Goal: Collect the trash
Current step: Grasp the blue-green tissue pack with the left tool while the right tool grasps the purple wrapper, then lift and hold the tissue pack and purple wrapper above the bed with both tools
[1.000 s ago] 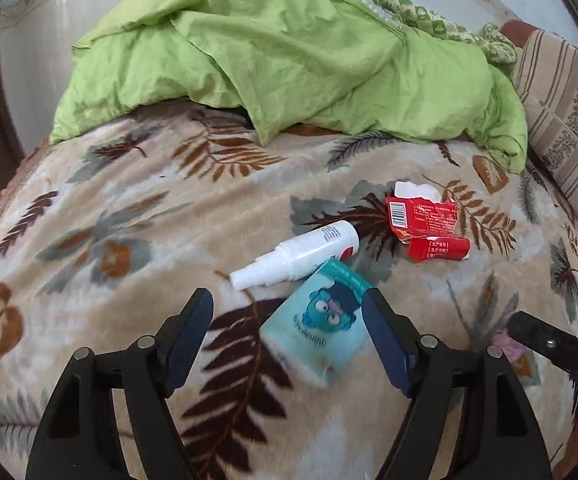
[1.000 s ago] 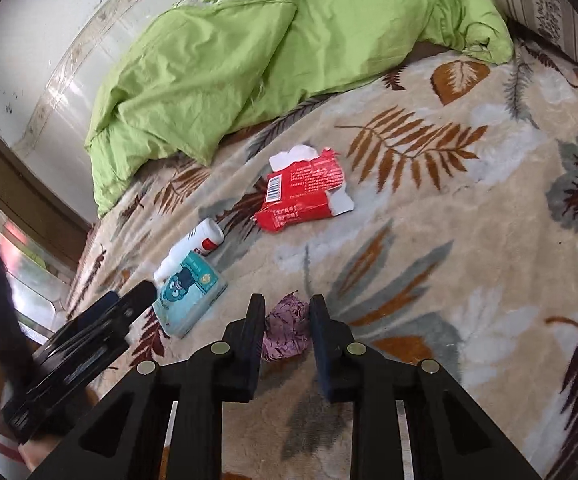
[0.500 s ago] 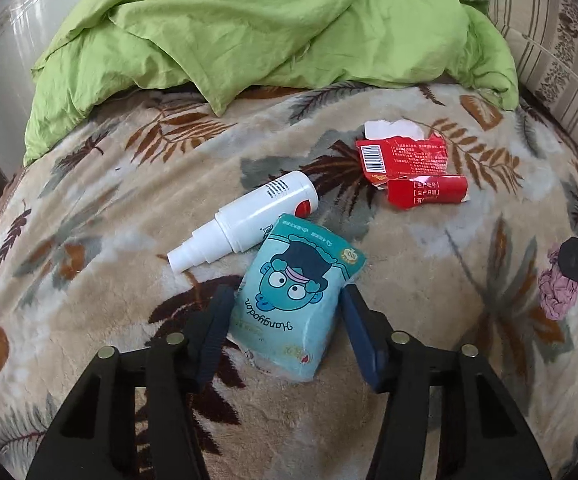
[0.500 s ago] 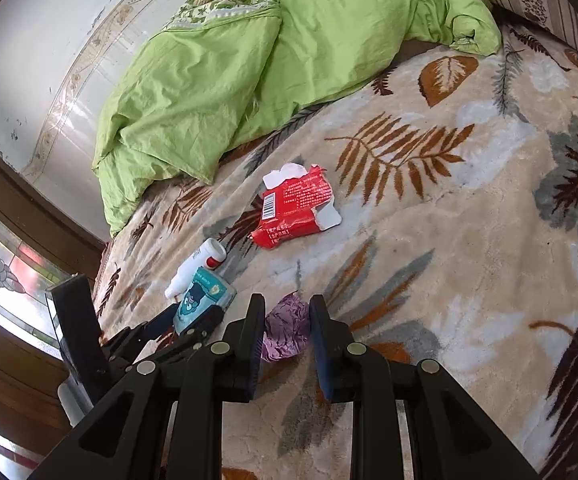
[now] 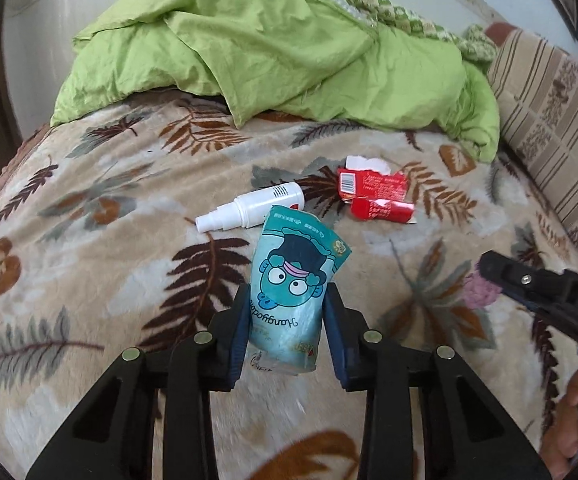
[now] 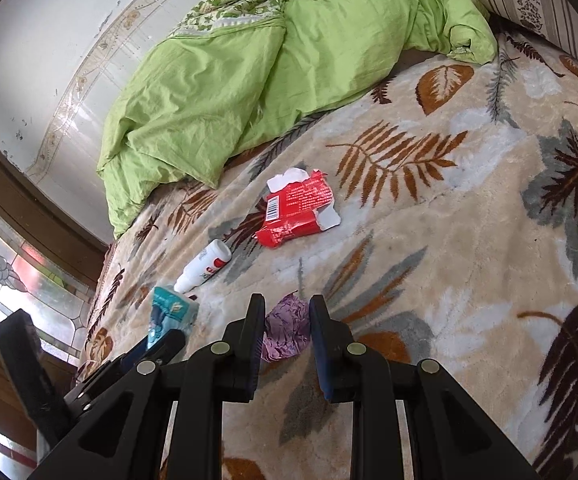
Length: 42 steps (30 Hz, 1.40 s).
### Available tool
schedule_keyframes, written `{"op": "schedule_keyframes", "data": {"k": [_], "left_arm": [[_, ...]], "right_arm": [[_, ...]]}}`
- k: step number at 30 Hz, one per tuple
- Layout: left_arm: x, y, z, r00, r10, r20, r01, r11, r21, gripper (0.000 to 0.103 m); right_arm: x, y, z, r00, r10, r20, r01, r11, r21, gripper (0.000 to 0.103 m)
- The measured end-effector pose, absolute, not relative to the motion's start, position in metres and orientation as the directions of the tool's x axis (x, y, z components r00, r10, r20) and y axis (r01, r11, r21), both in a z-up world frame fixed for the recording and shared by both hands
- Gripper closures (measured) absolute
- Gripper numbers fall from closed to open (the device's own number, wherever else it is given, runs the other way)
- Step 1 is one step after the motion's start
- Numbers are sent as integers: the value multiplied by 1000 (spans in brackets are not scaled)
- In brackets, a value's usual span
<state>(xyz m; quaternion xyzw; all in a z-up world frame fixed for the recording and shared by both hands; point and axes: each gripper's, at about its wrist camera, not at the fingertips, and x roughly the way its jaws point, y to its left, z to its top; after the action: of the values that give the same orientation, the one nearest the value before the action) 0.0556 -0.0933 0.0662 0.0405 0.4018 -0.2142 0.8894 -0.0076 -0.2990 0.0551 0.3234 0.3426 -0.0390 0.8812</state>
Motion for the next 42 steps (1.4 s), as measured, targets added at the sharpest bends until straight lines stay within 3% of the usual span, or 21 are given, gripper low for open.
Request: {"op": "schedule_keyframes", "data": {"k": [19, 42], "left_arm": [[-96, -50, 76, 655, -319, -685, 376, 924, -70, 69], [-134, -59, 87, 726, -288, -624, 389, 921, 29, 69]], "right_arm": [[-103, -255, 78, 790, 179, -587, 163, 861, 482, 79], [-160, -235, 77, 792, 209, -573, 126, 863, 489, 79]]}}
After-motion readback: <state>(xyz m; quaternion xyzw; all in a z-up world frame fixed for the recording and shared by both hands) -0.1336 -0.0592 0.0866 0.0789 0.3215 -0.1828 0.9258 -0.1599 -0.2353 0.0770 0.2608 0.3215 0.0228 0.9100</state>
